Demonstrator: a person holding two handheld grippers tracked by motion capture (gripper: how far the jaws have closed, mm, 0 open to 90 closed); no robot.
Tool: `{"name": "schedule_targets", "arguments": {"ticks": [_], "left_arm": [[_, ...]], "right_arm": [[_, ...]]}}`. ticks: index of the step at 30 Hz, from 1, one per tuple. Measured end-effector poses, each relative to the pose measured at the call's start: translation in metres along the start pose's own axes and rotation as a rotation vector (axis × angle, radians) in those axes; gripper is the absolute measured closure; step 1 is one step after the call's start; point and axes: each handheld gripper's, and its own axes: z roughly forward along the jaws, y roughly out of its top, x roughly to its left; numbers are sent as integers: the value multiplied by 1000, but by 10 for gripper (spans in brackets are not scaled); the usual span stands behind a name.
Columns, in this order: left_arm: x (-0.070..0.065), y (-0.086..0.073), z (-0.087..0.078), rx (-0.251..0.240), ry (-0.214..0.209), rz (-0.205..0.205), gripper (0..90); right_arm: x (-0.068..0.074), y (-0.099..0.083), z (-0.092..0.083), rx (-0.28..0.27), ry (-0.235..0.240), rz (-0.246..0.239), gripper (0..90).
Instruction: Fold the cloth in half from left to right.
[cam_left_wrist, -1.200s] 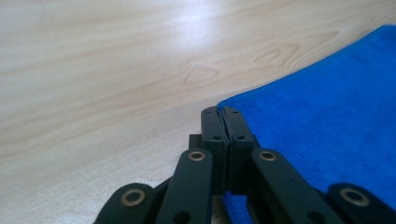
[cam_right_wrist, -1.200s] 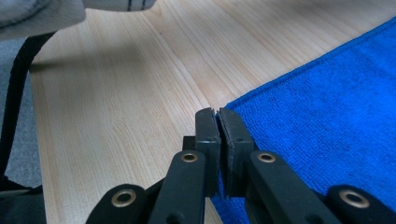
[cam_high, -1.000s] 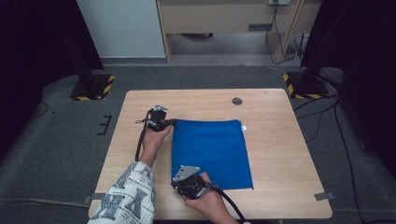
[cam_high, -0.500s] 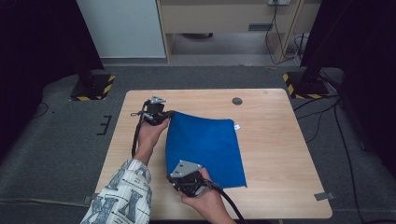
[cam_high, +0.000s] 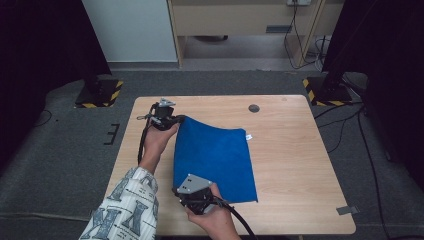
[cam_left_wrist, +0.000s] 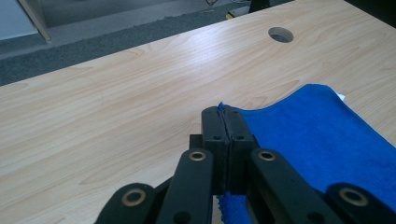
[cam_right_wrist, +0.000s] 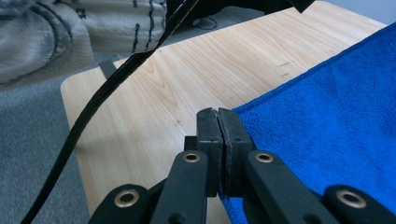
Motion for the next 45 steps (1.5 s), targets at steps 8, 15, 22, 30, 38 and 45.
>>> {"name": "schedule_targets", "arguments": {"ticks": [8,15,22,30,38,45], "left_arm": [[14,-1,-2,13,1,-4,890],[26,-9,-7,16,2,-17,890],[44,-20,-19,32,8,-43,890],[37,-17,-16,41,-5,-58,889],[5,-11,19,96,-12,-21,889],[-22,-6,43,103,-17,-9,888]], "right_arm": [[6,3,9,-1,-3,-1,887],[16,5,22,8,-2,-4,887],[26,11,37,5,13,-10,887],[16,6,42,-14,38,57,886],[-2,-18,19,-19,30,84,886],[-21,-40,-2,-13,16,106,886]]}}
